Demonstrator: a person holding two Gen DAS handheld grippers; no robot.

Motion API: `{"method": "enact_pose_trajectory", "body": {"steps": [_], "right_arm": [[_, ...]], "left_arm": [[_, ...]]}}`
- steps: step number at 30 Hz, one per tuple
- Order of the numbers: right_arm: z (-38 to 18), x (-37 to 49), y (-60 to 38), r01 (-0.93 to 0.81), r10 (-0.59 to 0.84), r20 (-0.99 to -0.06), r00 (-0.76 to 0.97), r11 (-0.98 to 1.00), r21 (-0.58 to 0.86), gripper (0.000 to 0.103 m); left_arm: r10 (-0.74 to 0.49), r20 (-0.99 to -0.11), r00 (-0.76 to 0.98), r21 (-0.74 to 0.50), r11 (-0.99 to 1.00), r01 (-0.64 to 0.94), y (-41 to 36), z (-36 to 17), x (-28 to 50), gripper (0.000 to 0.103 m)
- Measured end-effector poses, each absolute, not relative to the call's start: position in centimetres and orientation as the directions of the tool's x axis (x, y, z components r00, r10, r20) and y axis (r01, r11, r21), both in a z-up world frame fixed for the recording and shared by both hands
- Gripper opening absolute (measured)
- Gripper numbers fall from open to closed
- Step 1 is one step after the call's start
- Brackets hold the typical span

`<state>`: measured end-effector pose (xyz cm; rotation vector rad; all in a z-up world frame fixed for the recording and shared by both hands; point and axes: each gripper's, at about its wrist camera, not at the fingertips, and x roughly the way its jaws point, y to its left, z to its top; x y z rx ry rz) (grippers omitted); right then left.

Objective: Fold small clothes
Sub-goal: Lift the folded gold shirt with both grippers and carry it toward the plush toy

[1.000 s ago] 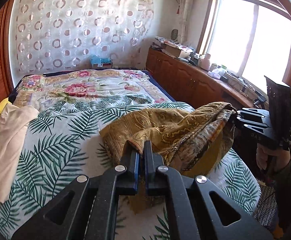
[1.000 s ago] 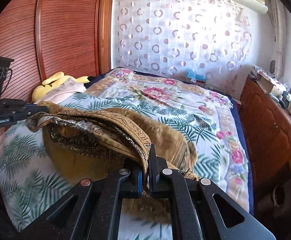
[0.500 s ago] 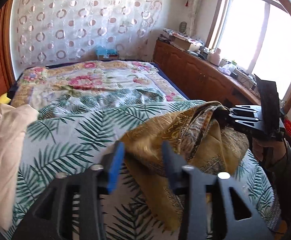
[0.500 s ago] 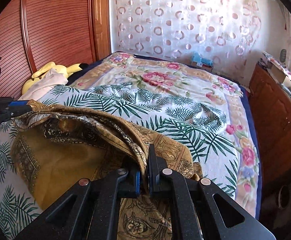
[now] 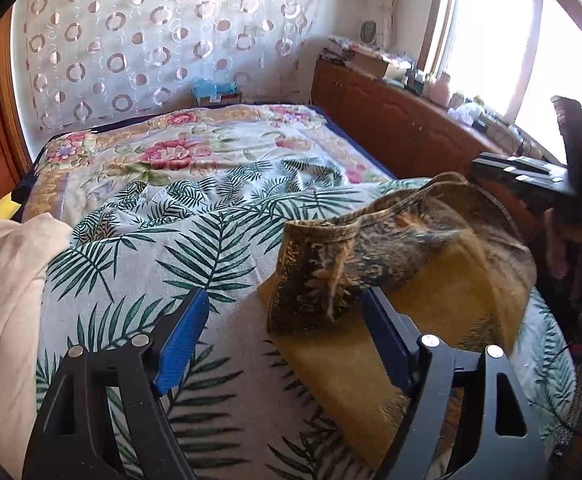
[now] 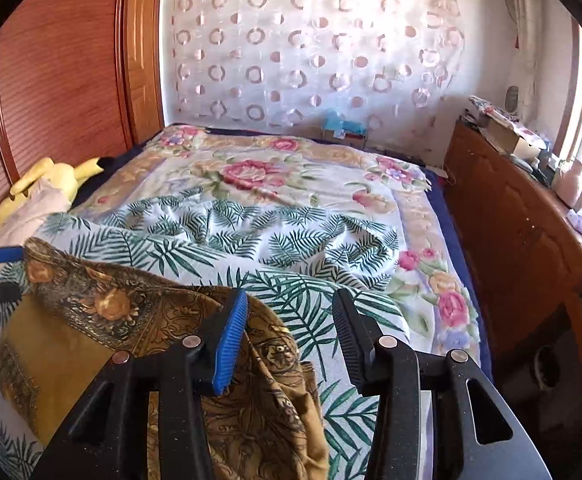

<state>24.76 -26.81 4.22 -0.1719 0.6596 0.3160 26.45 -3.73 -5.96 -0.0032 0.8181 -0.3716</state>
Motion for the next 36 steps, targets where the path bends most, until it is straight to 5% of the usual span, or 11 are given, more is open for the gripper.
{"method": "enact_pose_trajectory", "body": {"steps": [2, 4, 6, 11, 25, 30, 31, 36], "right_arm": [[4.7, 23.4, -27.1, -0.347, 0.250, -0.623, 0.741, 0.937, -0.037, 0.047], [4.5, 22.2, -27.2, -0.362, 0.266, -0.625, 0.734, 0.932, -0.029, 0.066], [3.7, 21.5, -27.2, -0.379, 0.283, -0.642, 0.713, 0.925, -0.013, 0.072], [-0.1, 22.9, -28.6, -0.322, 0.217, -0.728, 0.650, 0.947, -0.005, 0.072], [-2.1, 25.2, -30.8, -0.325, 0.303, -0.754, 0.582, 0.937, 0.126, 0.074], [-2.6, 25.4, -30.3, -0.347, 0.326, -0.750, 0.576, 0.928, 0.137, 0.067], [-2.8, 25.4, -30.0, -0.363, 0.345, -0.748, 0.568, 0.920, 0.149, 0.055], [-2.9, 25.3, -29.6, -0.418, 0.406, -0.750, 0.523, 0.888, 0.190, 0.028]], "left_arm": [[-0.324, -0.728, 0.605, -0.152, 0.936, 0.319, -3.8, -6.7, 27.6, 0.079], [-0.315, -0.742, 0.592, -0.157, 0.940, 0.303, -3.8, -7.3, 28.4, 0.079], [-0.310, -0.754, 0.579, -0.163, 0.942, 0.293, -3.7, -8.0, 29.3, 0.079], [-0.318, -0.772, 0.550, -0.182, 0.940, 0.288, -3.6, -8.8, 30.4, 0.079], [-0.319, -0.768, 0.555, -0.166, 0.937, 0.308, -4.2, -9.4, 30.6, 0.079], [-0.359, -0.753, 0.551, -0.196, 0.922, 0.333, -4.2, -9.4, 30.3, 0.068], [-0.374, -0.750, 0.545, -0.207, 0.916, 0.344, -4.3, -9.4, 30.3, 0.061], [-0.429, -0.742, 0.515, -0.249, 0.890, 0.383, -4.8, -9.3, 30.3, 0.036]]}}
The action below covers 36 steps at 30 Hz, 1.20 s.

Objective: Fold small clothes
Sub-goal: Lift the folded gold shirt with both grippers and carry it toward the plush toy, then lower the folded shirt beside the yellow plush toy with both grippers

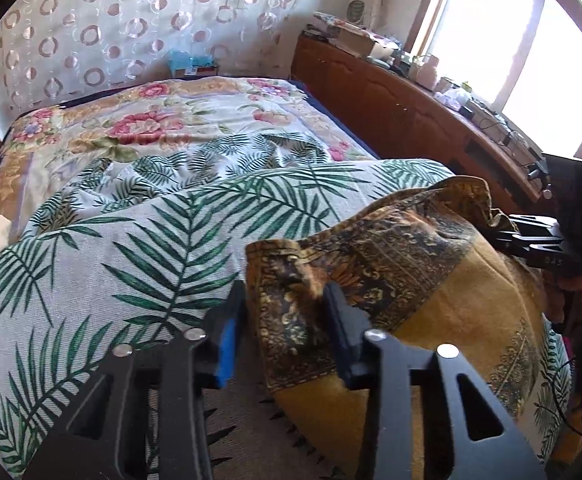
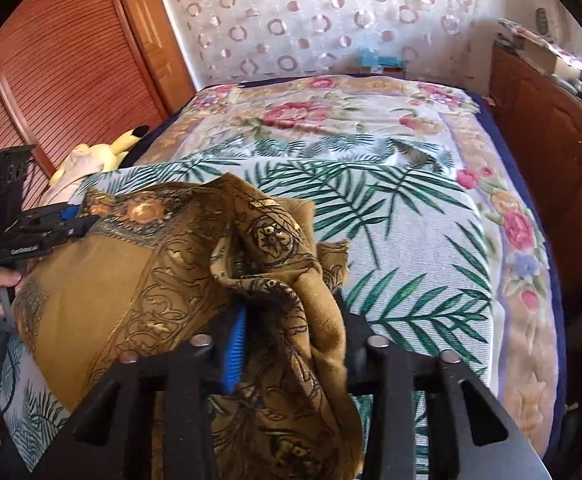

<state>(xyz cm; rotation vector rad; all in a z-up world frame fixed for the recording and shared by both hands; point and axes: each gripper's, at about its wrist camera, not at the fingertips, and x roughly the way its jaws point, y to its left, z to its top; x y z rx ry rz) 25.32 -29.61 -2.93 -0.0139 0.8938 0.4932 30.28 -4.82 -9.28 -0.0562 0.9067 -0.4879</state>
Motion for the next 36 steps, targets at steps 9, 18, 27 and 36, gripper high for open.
{"method": "enact_pose_trajectory", "body": {"steps": [9, 18, 27, 36], "right_arm": [[0.1, 23.1, -29.1, -0.450, 0.408, -0.674, 0.616, 0.884, 0.123, 0.014], [7.3, 21.7, -23.0, -0.595, 0.507, -0.551, 0.663, 0.803, 0.022, 0.013], [11.9, 26.0, -9.2, -0.780, 0.638, -0.540, 0.549, 0.623, -0.058, 0.013], [13.1, 30.1, 6.1, -0.885, 0.638, -0.640, 0.428, 0.441, -0.151, 0.013]], "left_arm": [[-0.499, -0.678, 0.540, -0.293, 0.857, 0.425, -4.0, -4.7, 27.8, 0.008], [-0.449, -0.527, 0.721, -0.277, 0.893, 0.354, 3.6, 2.1, 21.5, 0.008], [-0.206, -0.453, 0.868, -0.266, 0.960, 0.088, 15.4, 2.9, 16.0, 0.008], [-0.070, -0.478, 0.875, -0.372, 0.919, -0.129, 23.3, -1.0, 12.8, 0.008]]}}
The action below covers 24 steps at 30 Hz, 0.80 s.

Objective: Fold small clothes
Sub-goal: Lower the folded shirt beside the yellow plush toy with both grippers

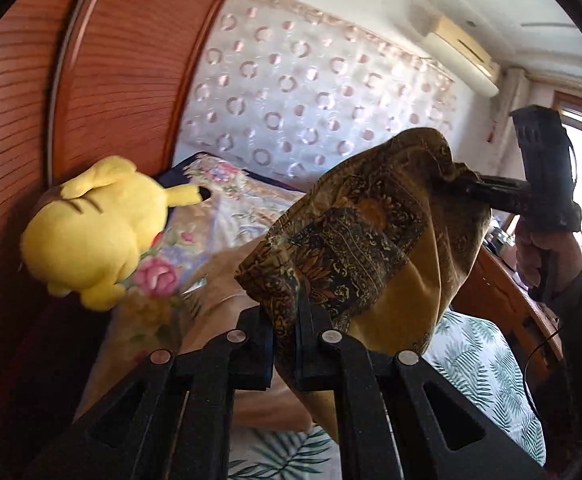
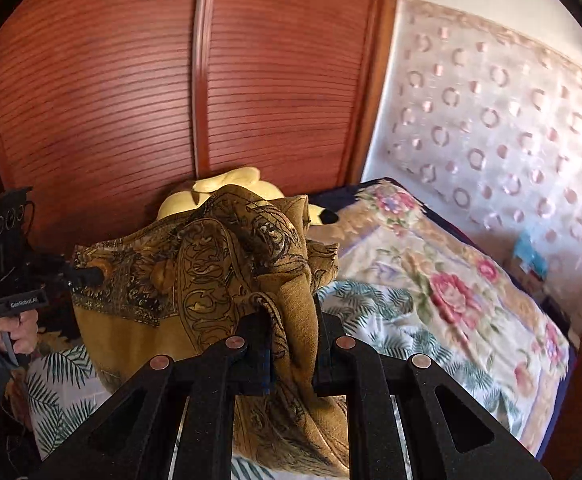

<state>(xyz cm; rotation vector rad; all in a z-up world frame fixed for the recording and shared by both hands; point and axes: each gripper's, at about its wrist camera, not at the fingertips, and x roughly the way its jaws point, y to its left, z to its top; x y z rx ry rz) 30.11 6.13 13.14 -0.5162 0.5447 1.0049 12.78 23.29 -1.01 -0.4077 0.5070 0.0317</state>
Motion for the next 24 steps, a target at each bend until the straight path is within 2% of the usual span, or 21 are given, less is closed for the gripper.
{"method": "enact_pose_trajectory", "body": {"steps": [8, 10, 14, 17, 24], "right_arm": [[8.9, 37.5, 14.3, -0.890, 0.593, -0.700, 0.399, 0.433, -0.140, 0.016], [8.0, 39.1, 16.4, -0.859, 0.565, -0.696, 0.443, 0.490, -0.149, 0.027], [8.1, 39.1, 16.9, -0.819, 0.574, -0.651, 0.497, 0.558, -0.134, 0.037], [7.0, 37.9, 16.7, -0.841, 0.600, -0.649, 0.467, 0.528, -0.117, 0.037], [1.4, 35.4, 15.5, -0.901, 0.668, -0.677, 0.308, 0.432, 0.017, 0.037]], "left_arm": [[0.006, -0.573, 0.819, -0.336, 0.911, -0.241, 25.2, -5.5, 14.2, 0.008], [0.016, -0.595, 0.803, -0.324, 0.910, -0.259, 25.8, -6.5, 14.6, 0.008], [0.028, -0.627, 0.779, -0.308, 0.909, -0.280, 26.4, -7.7, 14.6, 0.008], [0.034, -0.642, 0.766, -0.289, 0.914, -0.283, 26.5, -8.2, 15.0, 0.008], [0.072, -0.647, 0.759, -0.240, 0.926, -0.292, 25.8, -8.1, 14.8, 0.008]]}}
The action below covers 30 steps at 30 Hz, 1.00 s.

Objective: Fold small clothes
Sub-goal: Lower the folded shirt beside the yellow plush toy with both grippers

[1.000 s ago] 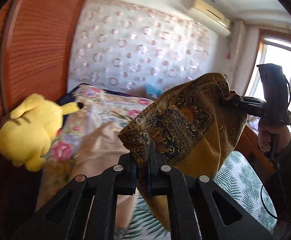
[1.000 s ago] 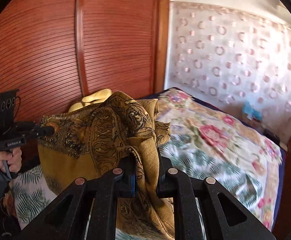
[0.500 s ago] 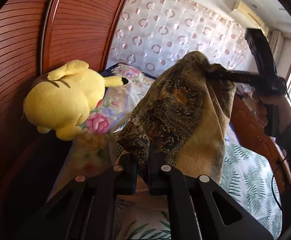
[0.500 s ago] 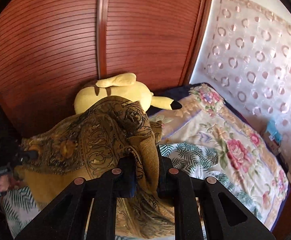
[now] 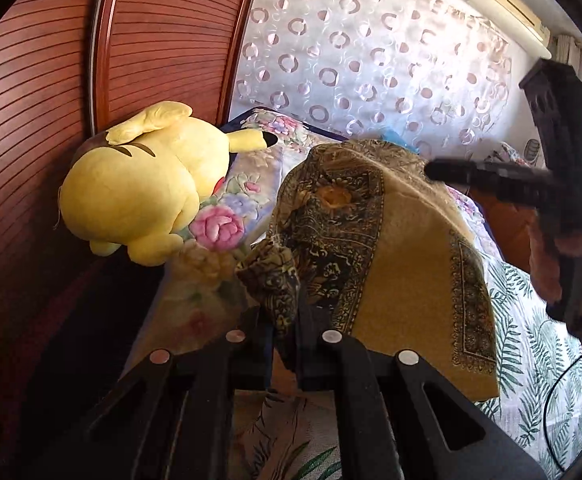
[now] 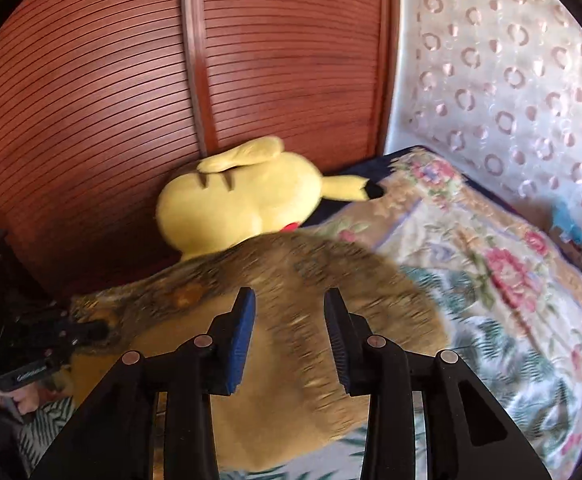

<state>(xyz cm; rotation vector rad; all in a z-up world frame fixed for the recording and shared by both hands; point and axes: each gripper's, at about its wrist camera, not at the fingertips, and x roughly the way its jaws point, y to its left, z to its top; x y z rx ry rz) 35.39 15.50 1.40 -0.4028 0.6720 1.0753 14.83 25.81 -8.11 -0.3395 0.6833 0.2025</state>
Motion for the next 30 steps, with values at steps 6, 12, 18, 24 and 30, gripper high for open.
{"method": "enact_pose_trajectory", "body": {"steps": [6, 12, 18, 24, 30], "right_arm": [[-2.9, 36.4, 14.7, -0.916, 0.647, -0.718, 0.257, 0.399, 0.032, 0.037], [-4.6, 37.3, 14.7, -0.905, 0.671, -0.683, 0.289, 0.424, 0.033, 0.038], [-4.7, 36.3, 15.1, -0.874, 0.644, -0.677, 0.355, 0.486, 0.003, 0.038], [-2.6, 32.4, 10.6, -0.833, 0.669, -0.622, 0.408, 0.552, 0.047, 0.039], [-1.0, 27.5, 3.7, -0.770, 0.654, -0.557, 0.511, 0.637, 0.041, 0.048]], "left_arm": [[0.092, -0.646, 0.758, -0.212, 0.932, -0.294, 25.5, -7.8, 14.7, 0.008], [0.115, -0.649, 0.752, -0.189, 0.933, -0.306, 25.1, -7.4, 14.4, 0.009], [0.146, -0.638, 0.756, -0.169, 0.931, -0.322, 24.7, -6.6, 13.1, 0.030], [0.108, -0.592, 0.799, -0.172, 0.951, -0.256, 22.6, -4.9, 11.0, 0.086], [0.086, -0.546, 0.833, -0.141, 0.971, -0.193, 18.7, -2.7, 9.0, 0.095]]}}
